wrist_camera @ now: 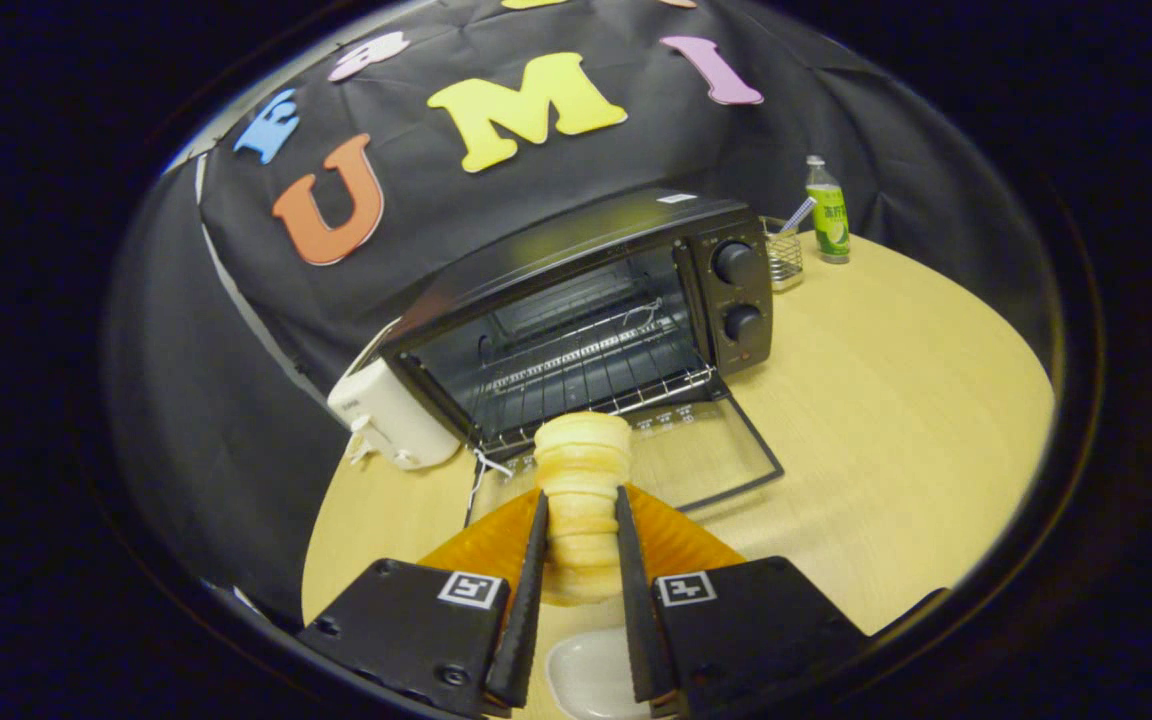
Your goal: Open the toaster oven, put the food inside, and close the toaster oven door.
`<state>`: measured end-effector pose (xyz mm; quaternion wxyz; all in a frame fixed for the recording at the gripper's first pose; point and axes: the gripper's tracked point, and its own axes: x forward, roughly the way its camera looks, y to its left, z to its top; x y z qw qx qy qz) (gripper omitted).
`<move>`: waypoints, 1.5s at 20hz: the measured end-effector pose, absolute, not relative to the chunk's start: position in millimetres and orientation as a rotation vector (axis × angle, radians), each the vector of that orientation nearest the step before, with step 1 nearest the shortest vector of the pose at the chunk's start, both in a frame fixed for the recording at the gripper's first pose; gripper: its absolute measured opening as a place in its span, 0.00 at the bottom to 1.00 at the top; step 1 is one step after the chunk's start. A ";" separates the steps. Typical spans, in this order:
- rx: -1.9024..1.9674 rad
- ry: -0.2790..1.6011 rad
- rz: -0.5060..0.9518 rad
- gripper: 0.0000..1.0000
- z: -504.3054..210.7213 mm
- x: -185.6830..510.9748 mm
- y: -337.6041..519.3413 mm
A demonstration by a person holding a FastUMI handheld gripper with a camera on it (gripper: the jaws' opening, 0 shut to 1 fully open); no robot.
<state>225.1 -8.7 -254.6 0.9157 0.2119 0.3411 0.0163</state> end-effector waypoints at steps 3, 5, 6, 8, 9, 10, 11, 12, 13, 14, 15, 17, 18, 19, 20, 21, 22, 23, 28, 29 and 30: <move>0.484 0.694 -0.027 0.43 -262.5 275.3 -12.4; 0.501 0.681 -0.070 0.43 -268.6 306.3 -17.7; 0.508 0.682 -0.089 0.43 -274.3 317.7 -20.8; 0.541 0.677 -0.124 0.43 -282.6 341.2 -26.2; 0.563 0.679 -0.133 0.43 -286.9 350.6 -28.8; 0.591 0.672 -0.131 0.43 -286.3 359.4 -28.8; 0.592 0.661 -0.141 0.43 -284.7 367.1 -31.2; 0.579 0.642 -0.161 0.43 -283.4 374.8 -37.0; 0.572 0.624 -0.166 0.43 -281.5 380.6 -38.2; 0.568 0.620 -0.152 0.45 -281.4 386.5 -34.5; 0.569 0.623 -0.133 0.48 -283.5 389.0 -29.5; 0.558 0.614 -0.125 0.59 -283.3 388.9 -26.7; 0.554 0.601 -0.120 0.65 -279.6 388.1 -25.4; 0.548 0.591 -0.107 0.75 -271.8 383.3 -22.2; 0.528 0.589 -0.094 0.85 -267.1 378.8 -19.2; 0.496 0.580 -0.078 0.95 -261.3 371.9 -16.0; 0.454 0.575 -0.064 0.96 -255.7 363.6 -13.7; 0.417 0.563 -0.050 0.96 -250.6 353.8 -11.5; 0.330 0.547 0.024 0.96 -227.3 283.0 4.5; 0.312 0.543 0.037 0.97 -223.1 266.8 5.7; 0.293 0.543 0.048 0.96 -220.4 251.6 6.8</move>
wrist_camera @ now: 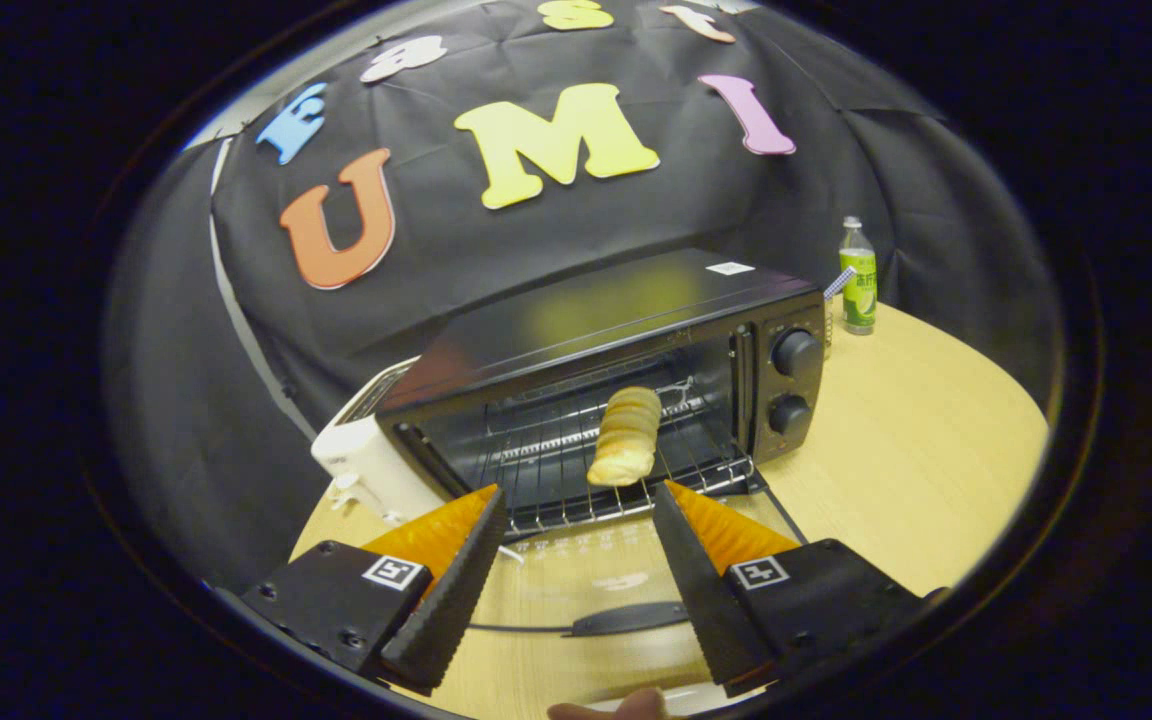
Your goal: Open the toaster oven, put the food inside, and close the toaster oven door.
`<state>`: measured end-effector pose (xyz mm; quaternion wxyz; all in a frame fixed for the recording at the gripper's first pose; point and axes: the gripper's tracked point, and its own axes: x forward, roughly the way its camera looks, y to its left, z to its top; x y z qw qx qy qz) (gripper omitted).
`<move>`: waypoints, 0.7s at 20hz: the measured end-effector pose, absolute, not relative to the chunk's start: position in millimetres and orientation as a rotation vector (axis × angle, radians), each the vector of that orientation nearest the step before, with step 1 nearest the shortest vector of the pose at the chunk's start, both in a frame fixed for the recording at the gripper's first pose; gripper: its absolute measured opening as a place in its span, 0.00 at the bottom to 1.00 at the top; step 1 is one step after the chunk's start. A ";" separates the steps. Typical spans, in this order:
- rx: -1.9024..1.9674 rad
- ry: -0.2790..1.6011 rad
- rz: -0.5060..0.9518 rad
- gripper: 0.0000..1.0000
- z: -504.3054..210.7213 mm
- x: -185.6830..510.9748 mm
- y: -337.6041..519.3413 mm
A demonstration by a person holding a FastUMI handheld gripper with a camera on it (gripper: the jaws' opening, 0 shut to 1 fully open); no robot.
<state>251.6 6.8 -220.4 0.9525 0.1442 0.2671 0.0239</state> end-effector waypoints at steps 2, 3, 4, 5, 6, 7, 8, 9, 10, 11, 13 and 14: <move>0.265 0.531 0.083 0.99 -219.1 227.1 10.7; 0.248 0.523 0.095 0.99 -222.3 212.2 11.4; 0.226 0.512 0.094 1.00 -225.4 199.8 8.4; 0.206 0.511 0.094 1.00 -230.8 188.1 5.6; 0.194 0.522 0.101 1.00 -239.0 178.3 5.2; 0.189 0.543 0.108 0.99 -248.7 168.8 5.0; 0.186 0.564 0.114 0.99 -258.9 163.6 4.2; 0.177 0.583 0.109 1.00 -269.0 160.9 0.3; 0.171 0.601 0.098 1.00 -278.7 160.4 -3.4; 0.162 0.626 0.096 1.00 -290.0 158.9 -4.9; 0.144 0.677 0.101 1.00 -309.1 159.4 -4.3; 0.120 0.696 0.101 1.00 -317.7 161.1 -4.7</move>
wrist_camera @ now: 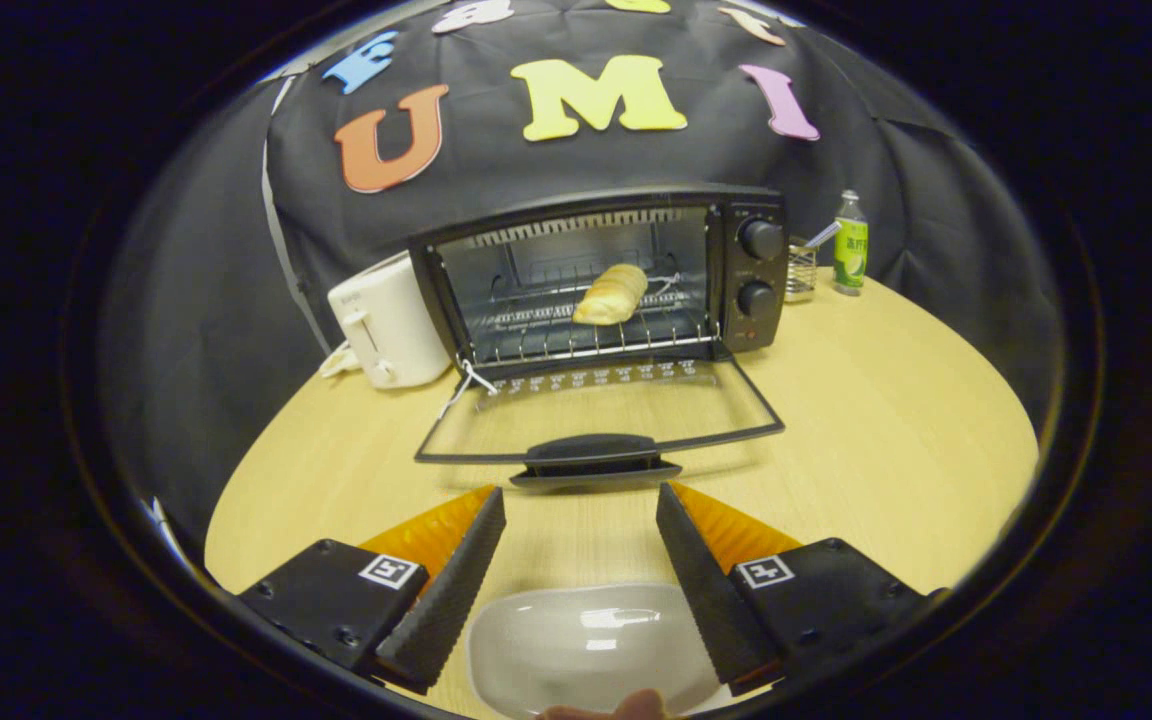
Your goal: Open the toaster oven, put the food inside, and close the toaster oven door.
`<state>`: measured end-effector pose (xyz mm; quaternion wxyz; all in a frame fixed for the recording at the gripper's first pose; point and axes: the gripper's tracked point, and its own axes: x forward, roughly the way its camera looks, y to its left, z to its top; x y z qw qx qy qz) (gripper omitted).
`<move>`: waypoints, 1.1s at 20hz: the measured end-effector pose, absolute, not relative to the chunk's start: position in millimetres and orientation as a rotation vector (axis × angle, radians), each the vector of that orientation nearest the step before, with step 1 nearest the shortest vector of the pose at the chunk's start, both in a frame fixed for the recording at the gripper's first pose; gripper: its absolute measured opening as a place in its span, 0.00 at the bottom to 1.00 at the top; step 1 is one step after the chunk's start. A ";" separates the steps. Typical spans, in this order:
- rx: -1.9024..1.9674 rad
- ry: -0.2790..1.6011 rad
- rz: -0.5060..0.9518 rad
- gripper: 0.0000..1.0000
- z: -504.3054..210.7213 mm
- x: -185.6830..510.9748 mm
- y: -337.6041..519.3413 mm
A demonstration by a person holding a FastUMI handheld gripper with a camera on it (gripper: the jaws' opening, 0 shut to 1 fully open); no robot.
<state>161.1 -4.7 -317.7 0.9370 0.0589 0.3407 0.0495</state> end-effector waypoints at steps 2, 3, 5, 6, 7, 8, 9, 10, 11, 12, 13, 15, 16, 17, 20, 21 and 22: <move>0.074 0.726 0.107 1.00 -331.3 165.0 -4.9; 0.060 0.740 0.107 1.00 -336.7 168.1 -4.7; 0.015 0.760 0.096 1.00 -343.2 175.1 -9.1; -0.011 0.771 0.096 1.00 -346.4 179.0 -10.1; -0.025 0.782 0.094 1.00 -350.5 180.3 -10.7; -0.040 0.791 0.092 1.00 -352.7 184.2 -10.7; -0.052 0.807 0.084 1.00 -355.6 184.0 -12.2; -0.056 0.820 0.077 1.00 -356.5 184.1 -12.0; -0.063 0.825 0.072 1.00 -355.5 184.8 -11.9; -0.058 0.828 0.066 1.00 -354.6 185.8 -11.7; -0.048 0.832 0.061 1.00 -354.4 185.6 -11.8; -0.020 0.812 0.041 1.00 -345.2 187.4 -11.5; -0.018 0.789 0.030 1.00 -335.2 188.0 -11.5; -0.018 0.763 0.021 1.00 -328.3 187.8 -10.7; -0.006 0.690 0.009 1.00 -302.1 192.2 -8.9; -0.001 0.670 0.010 1.00 -295.5 195.2 -8.8; 0.005 0.654 0.012 1.00 -288.2 198.8 -8.6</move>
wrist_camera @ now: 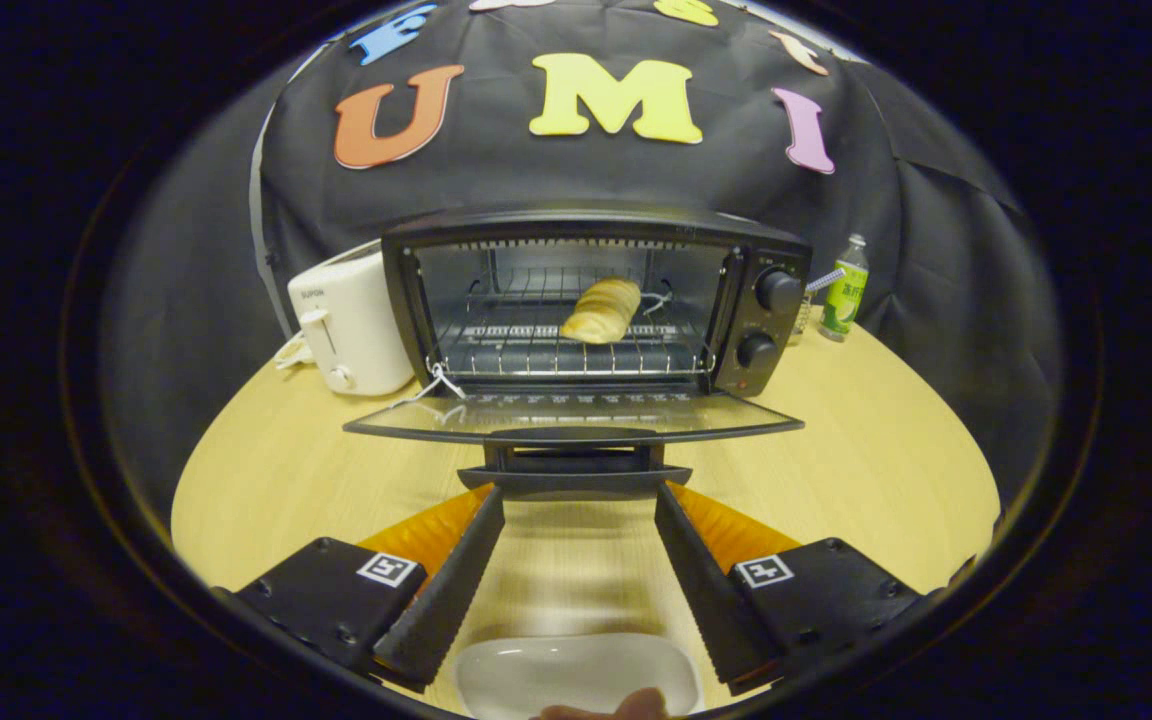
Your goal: Open the toaster oven, put the food inside, and close the toaster oven door.
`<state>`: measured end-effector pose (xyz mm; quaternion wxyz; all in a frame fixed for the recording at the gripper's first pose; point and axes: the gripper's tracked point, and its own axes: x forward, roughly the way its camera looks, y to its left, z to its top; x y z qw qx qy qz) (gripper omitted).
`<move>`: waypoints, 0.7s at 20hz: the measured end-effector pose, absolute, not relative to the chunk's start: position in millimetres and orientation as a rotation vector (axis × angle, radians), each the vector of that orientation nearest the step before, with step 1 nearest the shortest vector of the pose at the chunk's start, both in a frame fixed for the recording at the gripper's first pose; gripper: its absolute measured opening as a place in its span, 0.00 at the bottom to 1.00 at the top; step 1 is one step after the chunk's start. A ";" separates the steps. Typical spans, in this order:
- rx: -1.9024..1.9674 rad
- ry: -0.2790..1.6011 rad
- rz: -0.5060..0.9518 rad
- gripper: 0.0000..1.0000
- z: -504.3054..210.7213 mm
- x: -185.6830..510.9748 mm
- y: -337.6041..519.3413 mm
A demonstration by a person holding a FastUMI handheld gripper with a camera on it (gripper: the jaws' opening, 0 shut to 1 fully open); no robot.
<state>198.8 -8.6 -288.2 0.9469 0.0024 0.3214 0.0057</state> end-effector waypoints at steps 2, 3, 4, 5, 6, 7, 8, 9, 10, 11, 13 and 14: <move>0.020 0.631 0.008 1.00 -275.6 208.2 -8.0; 0.017 0.610 0.009 1.00 -266.4 219.0 -8.1; 0.016 0.594 0.010 1.00 -259.9 225.7 -8.3; 0.020 0.582 0.012 1.00 -255.2 230.2 -8.4; 0.025 0.574 0.013 1.00 -250.1 235.2 -8.6; 0.030 0.561 0.017 1.00 -243.5 241.0 -7.6; 0.034 0.545 0.021 1.00 -236.0 249.4 -6.9; 0.040 0.537 0.023 1.00 -231.5 254.4 -7.2; 0.050 0.522 0.026 1.00 -225.1 261.2 -6.7; 0.052 0.504 0.023 1.00 -219.0 266.6 -6.6; 0.036 0.466 0.009 1.00 -204.9 271.9 -11.2; 0.033 0.452 0.007 1.00 -196.2 270.6 -12.3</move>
